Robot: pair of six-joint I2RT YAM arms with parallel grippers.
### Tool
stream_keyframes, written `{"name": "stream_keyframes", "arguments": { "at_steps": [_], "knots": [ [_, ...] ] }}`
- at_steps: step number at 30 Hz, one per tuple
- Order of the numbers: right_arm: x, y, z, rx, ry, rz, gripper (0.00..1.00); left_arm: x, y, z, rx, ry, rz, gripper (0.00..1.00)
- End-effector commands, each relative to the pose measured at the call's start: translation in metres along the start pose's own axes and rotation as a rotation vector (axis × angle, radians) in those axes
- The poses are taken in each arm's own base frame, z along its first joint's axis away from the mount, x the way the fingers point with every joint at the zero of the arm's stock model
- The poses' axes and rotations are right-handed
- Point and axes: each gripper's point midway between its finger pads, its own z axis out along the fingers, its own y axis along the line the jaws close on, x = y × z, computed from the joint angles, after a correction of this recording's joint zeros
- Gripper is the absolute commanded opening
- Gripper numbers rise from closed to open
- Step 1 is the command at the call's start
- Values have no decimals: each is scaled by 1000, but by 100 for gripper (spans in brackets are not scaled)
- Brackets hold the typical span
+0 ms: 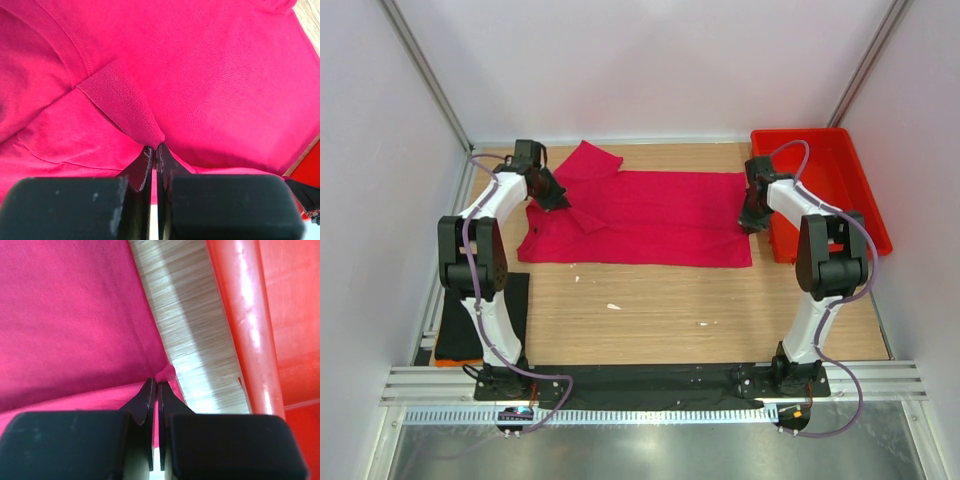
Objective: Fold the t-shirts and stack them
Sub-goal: Fold the tshirt
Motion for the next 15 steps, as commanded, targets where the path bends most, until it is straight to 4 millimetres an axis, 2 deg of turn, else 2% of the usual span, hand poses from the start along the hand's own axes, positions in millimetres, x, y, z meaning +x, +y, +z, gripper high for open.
{"name": "stream_keyframes", "arguments": {
  "at_steps": [1, 15],
  "knots": [
    [-23, 7, -4, -18, -62, 3, 1, -15, 1, -12, -3, -62, -8, 0],
    [-27, 10, 3, -13, -56, 2, 1, -10, 7, -3, -16, -36, -22, 0]
  ]
}}
